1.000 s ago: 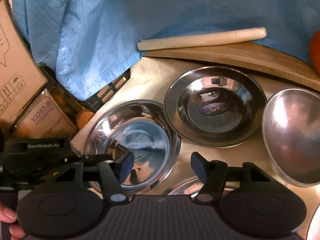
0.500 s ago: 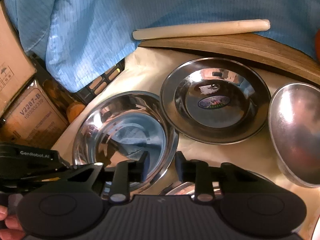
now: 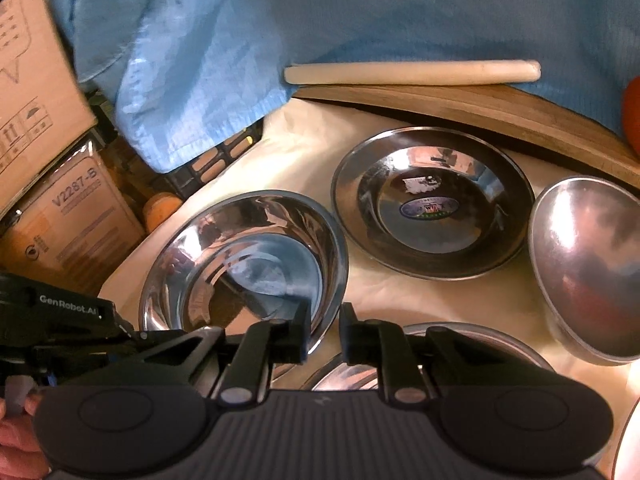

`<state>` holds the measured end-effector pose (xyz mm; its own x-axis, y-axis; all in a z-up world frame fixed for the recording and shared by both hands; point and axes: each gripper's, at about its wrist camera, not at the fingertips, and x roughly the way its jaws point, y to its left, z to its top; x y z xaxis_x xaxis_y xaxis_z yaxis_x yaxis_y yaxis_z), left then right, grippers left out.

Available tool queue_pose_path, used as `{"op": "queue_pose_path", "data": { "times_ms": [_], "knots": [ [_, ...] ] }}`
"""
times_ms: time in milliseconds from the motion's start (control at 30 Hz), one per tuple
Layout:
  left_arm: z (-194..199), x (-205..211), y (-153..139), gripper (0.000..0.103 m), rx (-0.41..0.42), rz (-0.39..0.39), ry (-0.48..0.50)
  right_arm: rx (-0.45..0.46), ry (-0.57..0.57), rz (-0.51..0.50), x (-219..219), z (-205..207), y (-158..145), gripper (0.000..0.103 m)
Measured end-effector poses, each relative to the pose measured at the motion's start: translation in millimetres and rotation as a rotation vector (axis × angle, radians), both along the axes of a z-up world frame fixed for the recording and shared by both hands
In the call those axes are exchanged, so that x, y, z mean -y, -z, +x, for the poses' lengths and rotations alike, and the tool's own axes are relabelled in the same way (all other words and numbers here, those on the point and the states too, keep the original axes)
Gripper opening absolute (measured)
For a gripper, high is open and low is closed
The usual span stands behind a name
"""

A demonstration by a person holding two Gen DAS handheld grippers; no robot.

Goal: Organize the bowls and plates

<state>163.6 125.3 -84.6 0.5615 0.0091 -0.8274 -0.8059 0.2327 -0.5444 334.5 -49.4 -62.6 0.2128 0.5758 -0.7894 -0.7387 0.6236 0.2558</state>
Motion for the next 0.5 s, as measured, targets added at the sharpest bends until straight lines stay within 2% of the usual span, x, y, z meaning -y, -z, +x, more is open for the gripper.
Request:
{"op": "queue_pose_path", "data": {
  "times_ms": [267, 500],
  "knots": [
    [-5.2, 9.4, -6.4, 0.011, 0.007, 0.025, 0.012, 0.053, -0.014, 0.015, 8.5, -9.6, -12.0, 0.016],
    [-1.9, 24.9, -14.3, 0.012, 0.035, 0.069, 0.067, 0.084, 0.017, 0.047, 29.6, -19.2, -25.9, 0.017]
  ]
}}
